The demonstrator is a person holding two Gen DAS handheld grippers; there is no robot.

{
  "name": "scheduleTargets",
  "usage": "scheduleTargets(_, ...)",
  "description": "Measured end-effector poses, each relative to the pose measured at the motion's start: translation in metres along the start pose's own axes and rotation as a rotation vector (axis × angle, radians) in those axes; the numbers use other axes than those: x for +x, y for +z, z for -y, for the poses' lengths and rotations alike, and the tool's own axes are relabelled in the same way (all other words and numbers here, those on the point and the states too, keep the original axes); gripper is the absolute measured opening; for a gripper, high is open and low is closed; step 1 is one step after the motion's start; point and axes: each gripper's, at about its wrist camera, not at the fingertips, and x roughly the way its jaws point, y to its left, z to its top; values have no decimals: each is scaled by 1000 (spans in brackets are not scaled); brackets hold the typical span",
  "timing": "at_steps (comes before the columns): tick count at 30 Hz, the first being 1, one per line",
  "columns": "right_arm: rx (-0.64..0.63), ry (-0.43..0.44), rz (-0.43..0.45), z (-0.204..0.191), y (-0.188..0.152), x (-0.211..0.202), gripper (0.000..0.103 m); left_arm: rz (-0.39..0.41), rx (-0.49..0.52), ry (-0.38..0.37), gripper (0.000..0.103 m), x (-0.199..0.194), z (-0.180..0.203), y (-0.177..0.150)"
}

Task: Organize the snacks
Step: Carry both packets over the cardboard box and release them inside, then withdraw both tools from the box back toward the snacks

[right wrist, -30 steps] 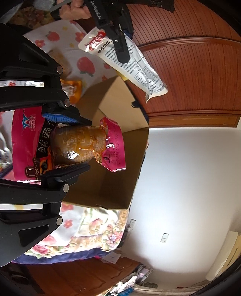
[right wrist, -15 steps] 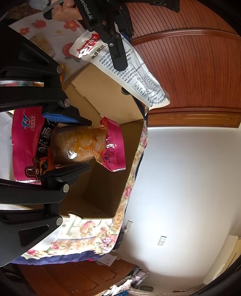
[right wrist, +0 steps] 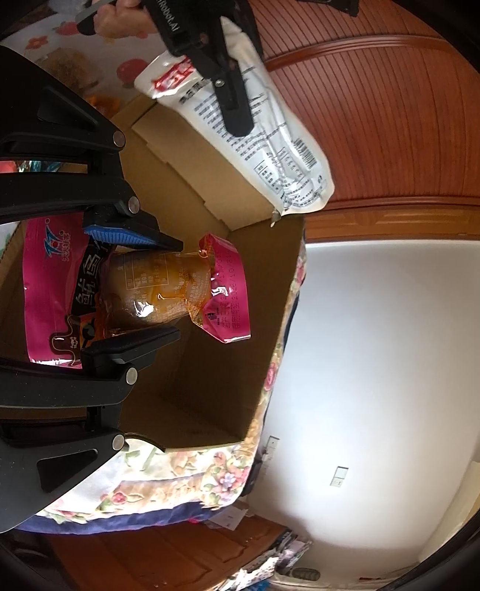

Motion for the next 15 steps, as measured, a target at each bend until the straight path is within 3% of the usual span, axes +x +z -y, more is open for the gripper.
scheduleTargets(7, 13, 5, -30, 2, -5, 6, 45, -7, -10, 10, 25, 1, 0, 3)
scheduleTargets(9, 15, 2, -30, 3, -5, 6, 45, -2, -9, 22, 33, 1, -2, 5)
scheduleTargets(15, 26, 2, -35, 2, -8, 3, 48, 11, -9, 33, 33, -9, -3, 3)
